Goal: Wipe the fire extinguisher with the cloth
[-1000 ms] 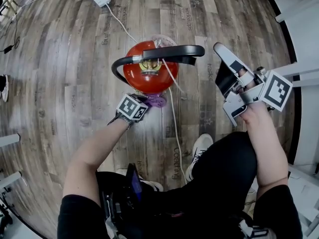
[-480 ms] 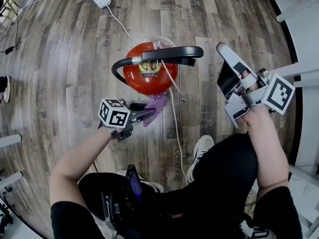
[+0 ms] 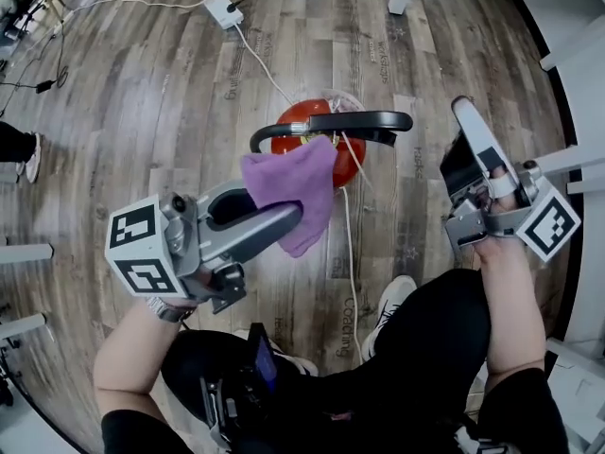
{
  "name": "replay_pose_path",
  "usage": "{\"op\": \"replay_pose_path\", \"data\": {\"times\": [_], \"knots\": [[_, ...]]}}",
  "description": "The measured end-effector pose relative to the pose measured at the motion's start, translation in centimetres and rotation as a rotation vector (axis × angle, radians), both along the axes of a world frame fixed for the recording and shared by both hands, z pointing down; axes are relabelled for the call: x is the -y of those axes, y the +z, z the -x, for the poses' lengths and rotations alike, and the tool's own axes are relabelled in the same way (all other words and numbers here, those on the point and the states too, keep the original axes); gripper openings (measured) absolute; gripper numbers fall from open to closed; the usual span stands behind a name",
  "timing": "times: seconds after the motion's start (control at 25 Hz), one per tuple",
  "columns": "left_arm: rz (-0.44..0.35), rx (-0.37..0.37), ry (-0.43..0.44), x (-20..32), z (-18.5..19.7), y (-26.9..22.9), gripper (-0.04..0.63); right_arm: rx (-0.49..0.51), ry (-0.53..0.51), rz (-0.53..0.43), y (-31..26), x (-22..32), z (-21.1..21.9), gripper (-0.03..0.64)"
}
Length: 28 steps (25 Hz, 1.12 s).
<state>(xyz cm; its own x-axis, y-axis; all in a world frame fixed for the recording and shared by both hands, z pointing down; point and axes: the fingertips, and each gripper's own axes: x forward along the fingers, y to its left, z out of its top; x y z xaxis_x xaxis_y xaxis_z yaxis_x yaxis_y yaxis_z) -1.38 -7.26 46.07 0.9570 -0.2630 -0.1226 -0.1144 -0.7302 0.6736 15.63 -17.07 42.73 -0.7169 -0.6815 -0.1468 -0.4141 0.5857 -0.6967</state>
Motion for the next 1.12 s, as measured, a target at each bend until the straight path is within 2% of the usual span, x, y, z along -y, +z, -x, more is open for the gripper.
{"op": "replay_pose_path", "data": {"times": [0.04,0.12,0.2,0.24,0.36,0.44,0.52,0.76,0.84,0.92,1.12], "knots": [[0.05,-0.037,-0.027,0.3,0.1,-0.8,0.072,0.002,-0.035,-0.061,-1.7,-1.0,0.8,0.02],[0.151,-0.153,-0.032,0.4,0.0,-2.3,0.072,0.016,-0.168,-0.136,-3.9,-3.5,3.4,0.056],[0.2,-0.236,-0.03,0.3,-0.4,-3.1,0.074,0.026,-0.318,-0.128,-4.2,-5.6,6.4,0.097],[0.203,-0.246,-0.034,0.2,-0.6,-3.2,0.074,0.013,-0.378,-0.11,-3.7,-6.3,7.7,0.127],[0.192,-0.224,-0.029,-0.4,-1.1,-2.5,0.075,-0.074,-0.489,-0.052,-1.6,-7.7,9.9,0.18],[0.193,-0.228,-0.019,-0.8,-1.2,-2.3,0.077,-0.104,-0.531,-0.009,-0.6,-8.2,10.7,0.19],[0.184,-0.23,-0.009,-1.1,-1.1,-2.3,0.08,-0.1,-0.56,0.024,0.0,-8.7,11.5,0.192],[0.102,-0.177,0.016,-1.9,-1.9,-2.6,0.084,-0.092,-0.66,0.072,0.9,-10.3,14.0,0.192],[0.085,-0.159,0.018,-2.0,-2.1,-2.5,0.086,-0.064,-0.684,0.081,0.8,-10.6,14.3,0.171],[0.078,-0.15,0.021,-2.1,-2.1,-2.3,0.088,-0.039,-0.701,0.078,0.7,-10.7,14.2,0.094],[0.061,-0.161,0.032,-2.2,-1.9,-2.6,0.095,-0.049,-0.717,0.023,0.0,-10.9,13.7,0.064]]}}
